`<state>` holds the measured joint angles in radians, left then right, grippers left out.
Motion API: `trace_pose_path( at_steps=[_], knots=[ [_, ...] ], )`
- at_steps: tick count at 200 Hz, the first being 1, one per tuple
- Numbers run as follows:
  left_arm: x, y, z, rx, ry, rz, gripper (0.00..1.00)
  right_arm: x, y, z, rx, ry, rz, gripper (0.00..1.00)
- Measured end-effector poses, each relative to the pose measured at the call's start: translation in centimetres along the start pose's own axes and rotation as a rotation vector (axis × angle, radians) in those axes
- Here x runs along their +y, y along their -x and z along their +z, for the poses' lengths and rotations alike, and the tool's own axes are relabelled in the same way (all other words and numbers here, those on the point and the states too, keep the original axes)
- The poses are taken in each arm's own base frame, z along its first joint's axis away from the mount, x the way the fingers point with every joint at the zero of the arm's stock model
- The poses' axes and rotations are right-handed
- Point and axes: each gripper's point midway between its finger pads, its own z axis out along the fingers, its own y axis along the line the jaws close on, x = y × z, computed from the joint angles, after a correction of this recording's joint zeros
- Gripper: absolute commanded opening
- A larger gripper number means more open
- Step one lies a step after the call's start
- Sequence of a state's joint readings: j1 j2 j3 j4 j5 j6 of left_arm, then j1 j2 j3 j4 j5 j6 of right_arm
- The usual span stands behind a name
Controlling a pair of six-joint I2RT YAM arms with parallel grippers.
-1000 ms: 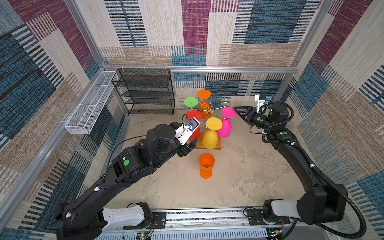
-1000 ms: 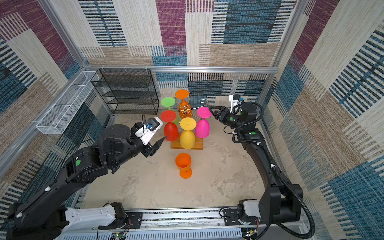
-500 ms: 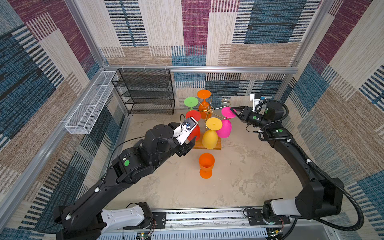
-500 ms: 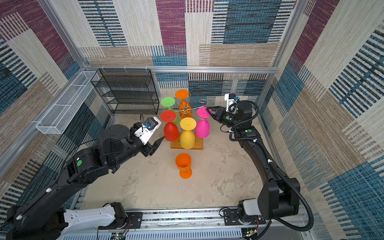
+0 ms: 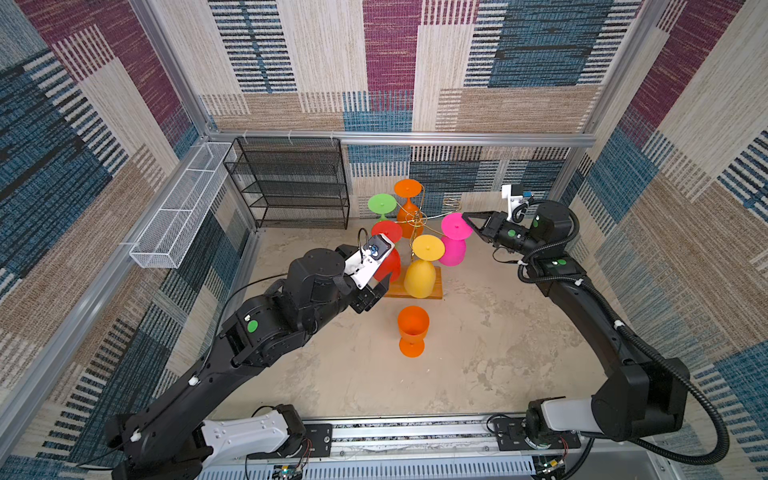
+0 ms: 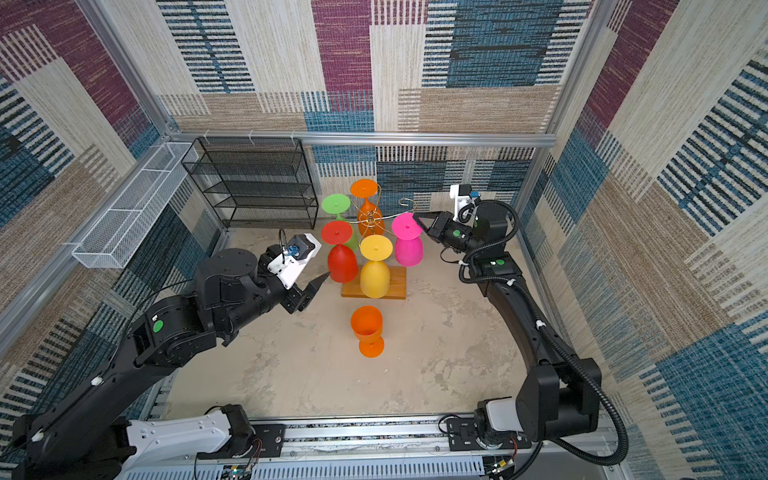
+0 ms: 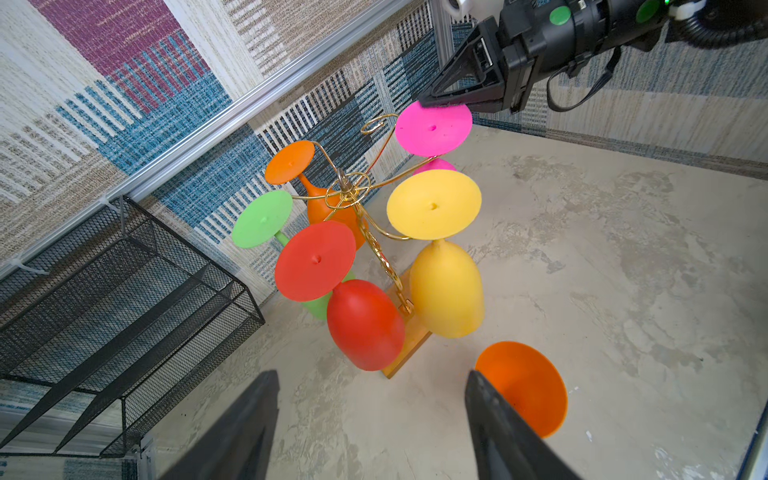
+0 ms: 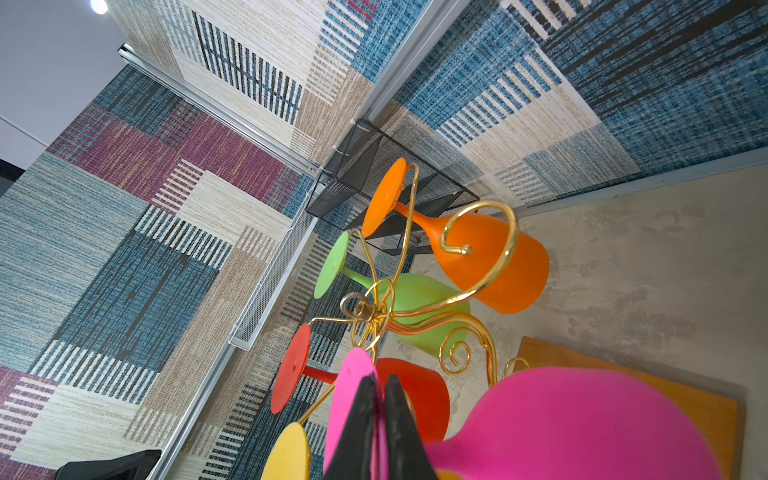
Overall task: Take the wine glass off the wine glass rack
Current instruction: 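Open and lift the left gripper off the orange glass while the right reaches the rack, then close the right gripper on the pink glass's foot on the rack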
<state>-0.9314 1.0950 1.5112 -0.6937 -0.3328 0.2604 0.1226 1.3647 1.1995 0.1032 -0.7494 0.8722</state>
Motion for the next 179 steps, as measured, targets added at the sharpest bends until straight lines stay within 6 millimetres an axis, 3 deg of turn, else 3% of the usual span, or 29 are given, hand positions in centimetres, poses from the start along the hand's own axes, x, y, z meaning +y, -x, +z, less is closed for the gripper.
trace_pose_path(
  at_steps=[29, 179],
  knots=[
    [0.0, -0.1, 0.1, 0.003, 0.001, -0.001, 0.73, 0.8, 0.3, -0.1, -0.004, 0.021, -0.007, 0.00],
    [0.5, -0.5, 0.5, 0.016, 0.008, -0.012, 0.73, 1.9, 0.0, -1.5, 0.010, 0.086, 0.034, 0.00]
  ],
)
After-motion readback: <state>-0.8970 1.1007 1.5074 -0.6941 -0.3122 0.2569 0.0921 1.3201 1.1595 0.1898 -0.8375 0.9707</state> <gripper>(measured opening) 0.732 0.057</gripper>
